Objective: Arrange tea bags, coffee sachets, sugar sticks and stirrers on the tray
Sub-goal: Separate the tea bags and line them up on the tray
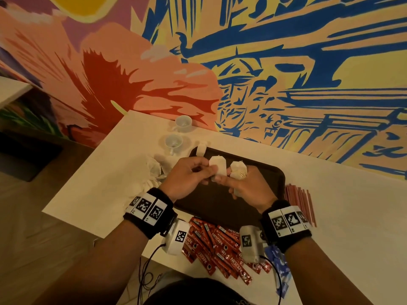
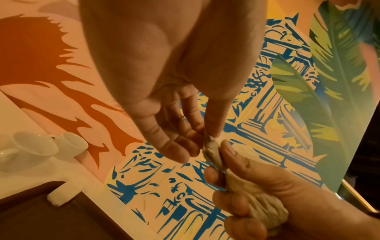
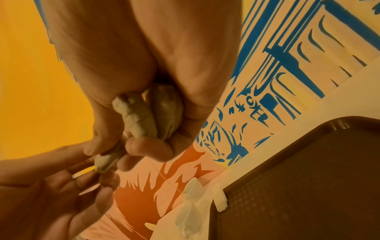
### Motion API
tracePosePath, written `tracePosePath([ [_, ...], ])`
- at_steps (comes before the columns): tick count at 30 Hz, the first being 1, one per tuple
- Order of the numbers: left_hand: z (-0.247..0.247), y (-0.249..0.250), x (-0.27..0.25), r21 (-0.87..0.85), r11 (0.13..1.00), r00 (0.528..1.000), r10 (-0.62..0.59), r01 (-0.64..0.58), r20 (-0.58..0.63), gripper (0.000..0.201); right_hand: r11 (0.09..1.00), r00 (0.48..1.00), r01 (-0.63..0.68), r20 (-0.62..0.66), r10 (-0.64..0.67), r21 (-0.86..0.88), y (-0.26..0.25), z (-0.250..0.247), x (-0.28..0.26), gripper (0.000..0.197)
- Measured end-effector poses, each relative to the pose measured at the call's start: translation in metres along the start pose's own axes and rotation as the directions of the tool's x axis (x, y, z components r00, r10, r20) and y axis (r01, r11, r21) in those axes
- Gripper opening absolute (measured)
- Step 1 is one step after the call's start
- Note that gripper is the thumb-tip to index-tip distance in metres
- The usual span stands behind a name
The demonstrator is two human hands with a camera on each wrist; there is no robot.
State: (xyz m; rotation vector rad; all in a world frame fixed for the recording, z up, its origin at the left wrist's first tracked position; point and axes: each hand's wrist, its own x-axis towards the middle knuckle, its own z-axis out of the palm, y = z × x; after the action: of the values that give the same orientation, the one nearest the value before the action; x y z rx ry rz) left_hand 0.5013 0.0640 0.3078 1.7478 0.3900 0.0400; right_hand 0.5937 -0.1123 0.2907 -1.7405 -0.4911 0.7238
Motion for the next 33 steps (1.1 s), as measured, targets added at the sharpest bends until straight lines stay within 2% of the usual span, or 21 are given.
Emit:
tracePosePath([
  [3,-0.011,0.000,0.009,-0.026,1.000,0.999,0.015,-0.016,-0.052,0.024,0.999,0.998,-0.052,0.044,0.052,0.003,0.002,0.000,0.007,0.023],
  [7,-0.036,0.002,0.034,-0.014,0.999,0.986,0.045,-0.048,-0.160,0.023,0.973,0.973,-0.231,0.014,0.231,0.015,0.011,-0.006,0.018,0.018],
  [10,-0.059,-0.009,0.068,0.052,0.998,0.977,0.054,-0.044,-0.208,0.024,0.931,0.938,-0.347,0.050,0.343,0.116,0.020,-0.008,0.025,0.023],
  [14,-0.078,-0.049,0.125,0.210,0.978,0.978,0.034,0.010,-0.205,0.021,0.890,0.913,-0.409,0.074,0.402,0.203,0.025,-0.005,0.034,0.032],
  [17,-0.079,-0.085,0.160,0.366,0.929,0.987,0.015,0.045,-0.160,0.023,0.883,0.905,-0.423,0.047,0.422,0.206,0.030,-0.002,0.042,0.036],
  [20,-0.074,-0.119,0.187,0.533,0.845,0.999,-0.030,0.042,-0.030,0.023,0.862,0.898,-0.429,0.029,0.438,0.268,0.036,-0.001,0.051,0.037],
  [24,-0.065,-0.154,0.211,0.708,0.704,0.977,-0.189,0.062,0.102,0.023,0.832,0.884,-0.453,0.039,0.466,0.321,0.042,0.002,0.060,0.038],
  [27,-0.060,-0.169,0.224,0.758,0.649,0.967,-0.227,0.064,0.112,0.024,0.823,0.875,-0.471,0.049,0.482,0.318,0.045,0.009,0.065,0.038],
  [33,-0.055,-0.176,0.244,0.737,0.664,0.973,-0.227,0.129,0.034,0.025,0.798,0.852,-0.513,0.073,0.519,0.315,0.043,0.020,0.073,0.037],
])
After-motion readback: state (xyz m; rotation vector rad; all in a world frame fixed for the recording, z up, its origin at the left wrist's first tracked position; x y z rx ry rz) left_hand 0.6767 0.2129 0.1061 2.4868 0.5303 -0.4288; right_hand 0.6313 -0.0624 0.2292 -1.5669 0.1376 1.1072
